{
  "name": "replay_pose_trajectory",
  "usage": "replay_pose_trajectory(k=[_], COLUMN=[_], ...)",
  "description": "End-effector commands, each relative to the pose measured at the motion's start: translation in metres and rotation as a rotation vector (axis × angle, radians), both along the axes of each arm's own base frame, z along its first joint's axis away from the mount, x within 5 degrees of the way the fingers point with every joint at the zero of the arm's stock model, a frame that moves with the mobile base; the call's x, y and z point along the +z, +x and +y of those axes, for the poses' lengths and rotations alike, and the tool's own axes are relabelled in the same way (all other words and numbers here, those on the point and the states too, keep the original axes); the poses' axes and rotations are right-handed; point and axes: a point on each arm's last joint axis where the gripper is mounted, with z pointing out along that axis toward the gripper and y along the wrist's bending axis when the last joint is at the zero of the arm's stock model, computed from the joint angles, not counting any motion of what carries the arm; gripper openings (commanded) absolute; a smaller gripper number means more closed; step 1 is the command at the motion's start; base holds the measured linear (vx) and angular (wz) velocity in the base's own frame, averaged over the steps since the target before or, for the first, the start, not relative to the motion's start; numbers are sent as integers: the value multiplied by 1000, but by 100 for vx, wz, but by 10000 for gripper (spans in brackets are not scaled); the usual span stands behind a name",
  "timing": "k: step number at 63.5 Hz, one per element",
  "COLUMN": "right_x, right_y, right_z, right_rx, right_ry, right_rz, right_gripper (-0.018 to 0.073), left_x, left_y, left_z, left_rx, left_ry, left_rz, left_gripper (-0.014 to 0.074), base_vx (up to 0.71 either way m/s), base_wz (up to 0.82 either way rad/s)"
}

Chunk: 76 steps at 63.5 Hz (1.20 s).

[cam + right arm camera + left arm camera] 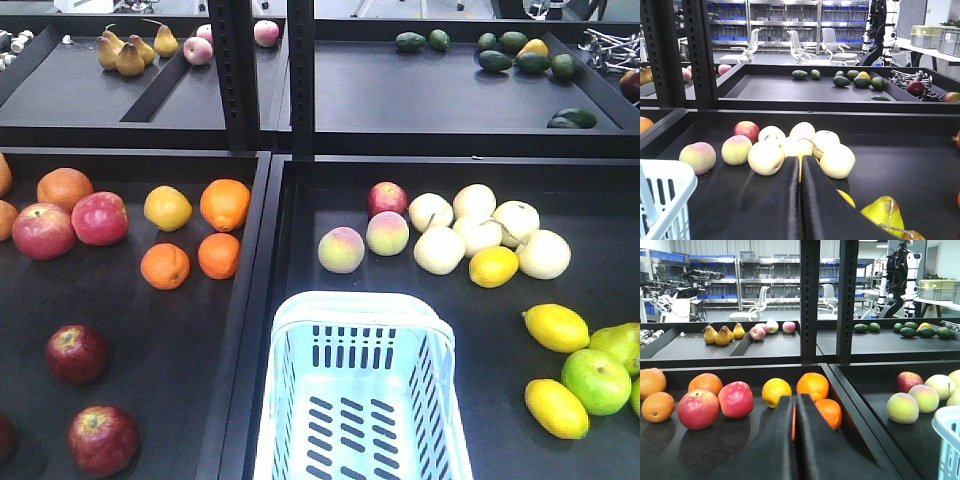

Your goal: Pick three apples into basket with both arms

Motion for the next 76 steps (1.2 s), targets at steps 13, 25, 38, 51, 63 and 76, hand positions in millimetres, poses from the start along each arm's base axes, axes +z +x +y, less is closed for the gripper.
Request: replay_pose_trajectory(k=[13, 25, 38, 51, 63, 76], right_x=[3, 3, 3, 3, 3, 3], right_y=[-1, -1, -1, -1, -1, -1], right_z=[0, 0, 0, 0, 0, 0], right_rx=[-5, -5, -5, -5, -5, -5], right_ry=[-9, -9, -9, -9, -9, -9], right_rz=[-76, -76, -76, -76, -76, -76], right_gripper=[-9, -9, -9, -9, -9, -9], left_x=[7, 14, 58, 113, 156, 178], left_y=[-2, -3, -14, -7, 24, 50], left_z=[0, 0, 2, 1, -2, -4], left_rx=[-6, -6, 3, 4, 0, -23], left_ry=[-17, -20, -33, -37, 74, 190], left_rz=[-87, -112, -99, 125, 401, 445], left_gripper=[-6, -6, -6, -6, -6, -6], base_vx=[0, 0, 0, 0, 0, 0], base_wz=[0, 0, 0, 0, 0, 0])
